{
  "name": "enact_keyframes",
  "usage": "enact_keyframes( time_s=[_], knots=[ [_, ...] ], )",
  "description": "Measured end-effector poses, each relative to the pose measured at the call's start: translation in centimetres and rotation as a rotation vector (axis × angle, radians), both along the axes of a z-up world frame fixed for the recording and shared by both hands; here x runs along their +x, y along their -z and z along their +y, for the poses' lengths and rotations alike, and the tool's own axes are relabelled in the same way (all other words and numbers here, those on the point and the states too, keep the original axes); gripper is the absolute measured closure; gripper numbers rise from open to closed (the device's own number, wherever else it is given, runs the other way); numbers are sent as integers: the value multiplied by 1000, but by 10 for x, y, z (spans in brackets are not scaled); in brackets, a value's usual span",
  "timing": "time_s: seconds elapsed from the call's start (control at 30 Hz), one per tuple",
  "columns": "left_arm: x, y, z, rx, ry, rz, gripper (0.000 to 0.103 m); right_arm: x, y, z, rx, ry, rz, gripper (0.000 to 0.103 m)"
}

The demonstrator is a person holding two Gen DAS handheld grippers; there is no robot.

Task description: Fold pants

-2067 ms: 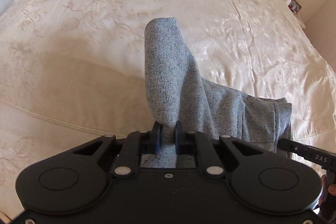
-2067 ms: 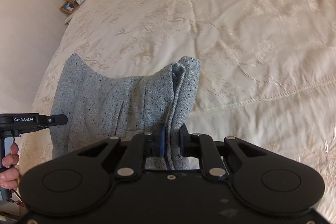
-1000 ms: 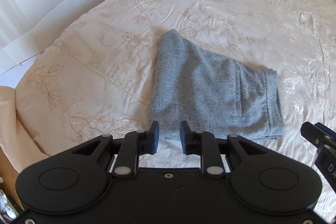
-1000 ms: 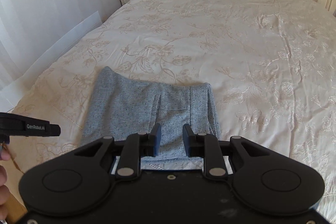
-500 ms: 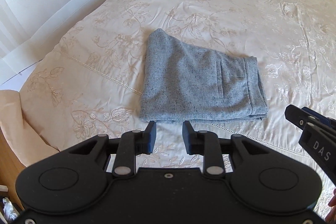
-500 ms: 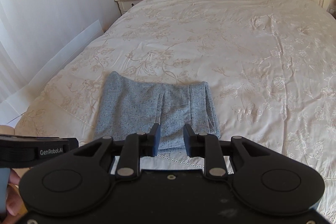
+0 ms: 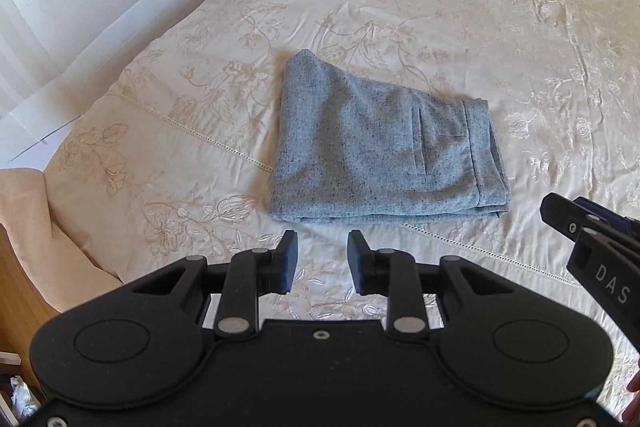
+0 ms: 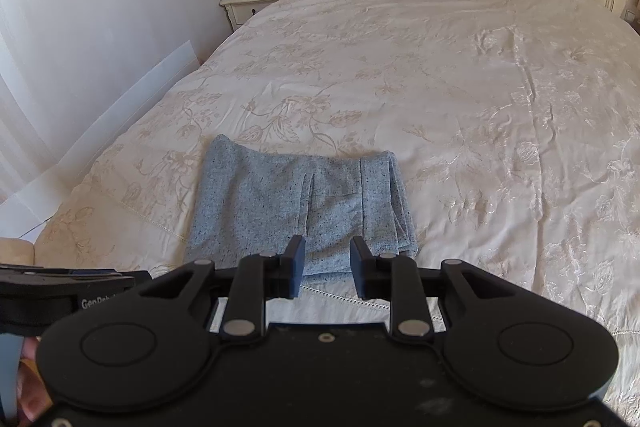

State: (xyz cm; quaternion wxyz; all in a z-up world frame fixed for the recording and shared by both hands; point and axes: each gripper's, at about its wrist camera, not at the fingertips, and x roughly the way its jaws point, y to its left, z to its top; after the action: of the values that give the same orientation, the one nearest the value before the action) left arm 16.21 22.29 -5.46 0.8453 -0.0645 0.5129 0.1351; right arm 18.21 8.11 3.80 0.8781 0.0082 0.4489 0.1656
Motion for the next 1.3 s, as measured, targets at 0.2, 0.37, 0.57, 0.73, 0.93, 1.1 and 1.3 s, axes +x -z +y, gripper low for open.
enact_keyframes(
  time_s=[0.2,0.37,0.57,0.73,0.93,1.1,1.3],
  knots=[
    [-2,0,2,7,-7,2,65,-2,-1,3,-2,-14,-5,76],
    [-3,2,2,12,1,11,65,-4,-1,8,-15,-30,0,76],
    [-6,2,0,25,8,15,65,-5,1,13,-43,-37,17,76],
    [-7,1,-1,38,12,14,65,-7,3,14,-65,-38,27,75],
    [-7,1,-2,47,25,22,65,-7,3,11,-71,-27,35,75],
    [-7,2,-4,54,33,26,65,-6,3,9,-73,-23,38,75],
    [-6,2,-4,57,36,32,65,-4,4,9,-73,-25,42,75]
  ],
)
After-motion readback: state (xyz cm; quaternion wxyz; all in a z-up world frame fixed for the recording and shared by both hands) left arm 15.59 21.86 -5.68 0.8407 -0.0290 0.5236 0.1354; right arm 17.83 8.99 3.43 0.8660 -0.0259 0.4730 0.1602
